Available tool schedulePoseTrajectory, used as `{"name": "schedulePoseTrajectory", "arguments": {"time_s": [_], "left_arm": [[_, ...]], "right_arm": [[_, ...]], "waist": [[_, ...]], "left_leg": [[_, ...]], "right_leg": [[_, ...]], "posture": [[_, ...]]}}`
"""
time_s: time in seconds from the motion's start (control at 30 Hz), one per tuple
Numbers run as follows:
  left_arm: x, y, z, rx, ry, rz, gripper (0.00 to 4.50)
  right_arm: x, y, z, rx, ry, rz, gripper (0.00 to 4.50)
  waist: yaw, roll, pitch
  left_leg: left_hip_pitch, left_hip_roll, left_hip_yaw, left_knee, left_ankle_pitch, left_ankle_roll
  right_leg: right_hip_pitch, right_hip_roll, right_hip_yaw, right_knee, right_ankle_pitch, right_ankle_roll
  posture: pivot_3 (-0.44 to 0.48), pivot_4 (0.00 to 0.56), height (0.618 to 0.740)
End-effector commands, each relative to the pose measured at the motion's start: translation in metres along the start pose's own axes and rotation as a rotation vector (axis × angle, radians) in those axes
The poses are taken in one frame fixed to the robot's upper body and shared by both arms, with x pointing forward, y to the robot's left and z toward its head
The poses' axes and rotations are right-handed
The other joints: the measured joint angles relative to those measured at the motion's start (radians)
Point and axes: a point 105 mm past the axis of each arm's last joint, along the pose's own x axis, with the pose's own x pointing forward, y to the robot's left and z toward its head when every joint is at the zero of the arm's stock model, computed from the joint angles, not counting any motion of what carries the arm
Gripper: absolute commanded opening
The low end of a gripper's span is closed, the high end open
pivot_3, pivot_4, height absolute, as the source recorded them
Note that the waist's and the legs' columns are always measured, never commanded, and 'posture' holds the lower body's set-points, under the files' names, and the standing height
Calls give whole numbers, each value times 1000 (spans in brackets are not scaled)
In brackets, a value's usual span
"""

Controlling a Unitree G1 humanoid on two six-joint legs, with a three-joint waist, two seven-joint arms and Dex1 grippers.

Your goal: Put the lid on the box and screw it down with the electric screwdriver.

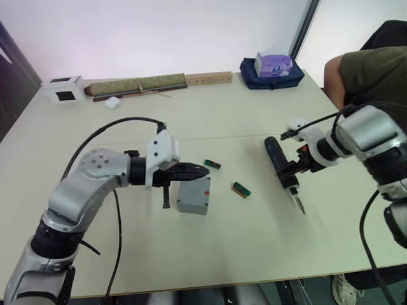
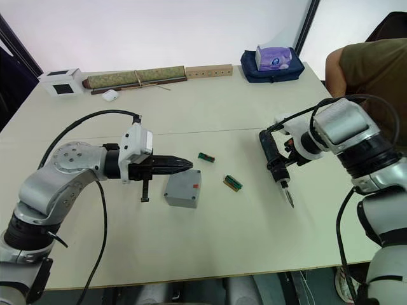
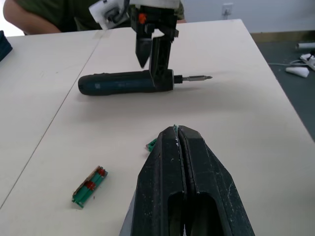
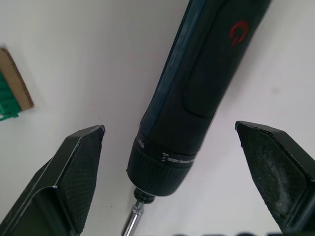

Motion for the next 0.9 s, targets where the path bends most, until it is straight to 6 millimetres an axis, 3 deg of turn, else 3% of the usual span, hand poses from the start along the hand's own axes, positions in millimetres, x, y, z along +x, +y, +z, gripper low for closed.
{"name": "schedulePoseTrajectory", "arguments": {"time_s": [0.03, 0.2, 0.37, 0.47, 0.53, 0.67, 0.77, 0.8, 0.9], "left_arm": [[-2, -4, 10, 44, -21, 0, 0], [-9, -5, 10, 34, -11, 4, 0], [-9, -5, 9, 26, -7, 10, 0], [-9, -3, 8, 16, -3, 14, 0], [-14, -2, 5, 5, 8, 16, 0], [-21, -1, -5, -21, 50, 9, 0], [-27, 2, -15, -27, 99, 11, 0], [-28, 2, -18, -29, 109, 9, 0], [-28, 7, -26, -47, 133, 4, 0]], "right_arm": [[3, -1, 7, 5, -7, 0, 4440], [17, 2, 10, -9, 5, 7, 4440], [22, 4, 14, -22, 2, 12, 3113], [24, 2, 13, -29, 2, 11, 2052], [23, 4, 15, -30, -4, 10, 1803], [5, 5, 26, -56, -92, 0, 1799], [-21, 23, 43, -212, -245, 10, 1798], [-27, 33, 47, -241, -294, 41, 1798], [-65, 89, 74, -525, -733, 161, 1798]], "waist": [[-1, 0, 0], [-3, -1, 0], [-3, -1, -1], [-5, -1, -1], [-7, -1, -1], [-11, 0, 0], [-13, 2, 1], [-15, 3, 2], [-18, 2, 1]], "left_leg": [[0, 0, 0, 0, 0, 0], [0, 0, 0, 0, 0, 0], [0, 0, 0, 0, 0, 0], [1, 0, 0, 0, 0, 0], [1, 1, 0, 0, 0, 0], [1, 1, 0, 0, 0, 0], [0, 1, 0, 0, 0, 0], [-1, 1, 0, 0, 0, 0], [-1, 1, -1, -1, 0, 0]], "right_leg": [[0, 0, 0, 0, 0, 0], [0, 0, 0, 0, 0, 0], [0, 0, 0, 0, 0, 0], [0, 1, 0, 0, 0, 0], [0, 1, 0, 0, 1, 0], [0, 1, 0, 1, 1, -1], [-1, 1, 0, 1, 1, -1], [-2, 1, 0, 1, 1, -1], [-2, 1, -1, 0, 1, -1]], "posture": [[0, 150, 740], [0, 150, 740], [0, 150, 740], [0, 150, 740], [0, 150, 740], [0, 150, 740], [0, 150, 740], [0, 150, 740], [0, 150, 740]]}}
